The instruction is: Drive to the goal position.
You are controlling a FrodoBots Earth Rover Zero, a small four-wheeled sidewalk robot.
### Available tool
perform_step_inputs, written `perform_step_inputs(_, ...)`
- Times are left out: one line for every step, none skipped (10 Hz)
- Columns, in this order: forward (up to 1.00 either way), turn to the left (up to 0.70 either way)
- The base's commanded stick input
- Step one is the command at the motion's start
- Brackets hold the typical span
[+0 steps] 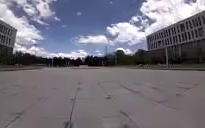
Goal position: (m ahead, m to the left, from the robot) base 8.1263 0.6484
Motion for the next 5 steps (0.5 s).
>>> perform_step_inputs(0.7,0.0)
perform_step_inputs(0.7,0.0)
perform_step_inputs(0.7,0.0)
perform_step_inputs(0.7,0.0)
perform_step_inputs(0.7,0.01)
